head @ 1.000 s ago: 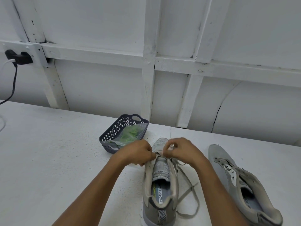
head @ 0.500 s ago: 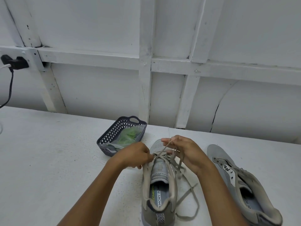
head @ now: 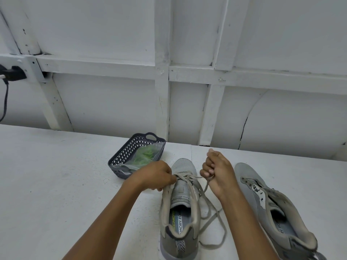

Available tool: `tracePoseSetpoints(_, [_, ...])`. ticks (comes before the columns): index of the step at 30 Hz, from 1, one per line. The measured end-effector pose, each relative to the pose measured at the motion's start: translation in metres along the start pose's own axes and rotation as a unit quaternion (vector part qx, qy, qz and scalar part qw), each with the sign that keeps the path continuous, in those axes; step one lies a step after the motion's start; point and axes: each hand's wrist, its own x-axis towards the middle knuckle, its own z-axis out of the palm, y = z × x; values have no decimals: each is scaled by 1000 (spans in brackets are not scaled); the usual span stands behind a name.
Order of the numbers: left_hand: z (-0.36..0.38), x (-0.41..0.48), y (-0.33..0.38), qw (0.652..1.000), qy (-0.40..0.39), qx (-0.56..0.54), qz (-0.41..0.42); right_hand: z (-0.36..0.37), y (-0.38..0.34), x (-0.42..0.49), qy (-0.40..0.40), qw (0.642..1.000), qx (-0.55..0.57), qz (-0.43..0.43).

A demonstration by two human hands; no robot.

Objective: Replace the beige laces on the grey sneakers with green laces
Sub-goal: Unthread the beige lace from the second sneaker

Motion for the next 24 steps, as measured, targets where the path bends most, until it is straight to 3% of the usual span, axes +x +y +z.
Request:
tracePoseSetpoints(1, [0, 1, -1, 1000, -1, 1, 0, -1, -5, 0, 2, 1000, -12, 2])
tracePoseSetpoints(3, [0, 1, -1, 1000, -3, 10, 2, -5, -15, -2, -17, 989, -148, 7])
tracePoseSetpoints(4, [-1, 2, -1, 1000, -2, 17, 7, -7, -20, -5, -36, 966, -256, 8])
tracePoseSetpoints(7, [-2, 6, 3, 997, 37, 47, 55, -8, -23, -15, -86, 843, -530, 24])
tracePoseSetpoints(9, [-1, 11, 9, 988, 76, 97, 94, -6, -18, -20, -100, 793, -600, 46])
tracePoseSetpoints(11, [3, 19, 13, 977, 98, 152, 116, -6, -12, -21, -97, 769, -630, 46])
tracePoseSetpoints(19, [13, 33, 28, 948, 96, 251, 169, -3, -5, -18, -66, 799, -596, 41])
tracePoseSetpoints(24, [15, 34, 21, 946, 97, 243, 190, -2, -7, -16, -61, 817, -570, 55])
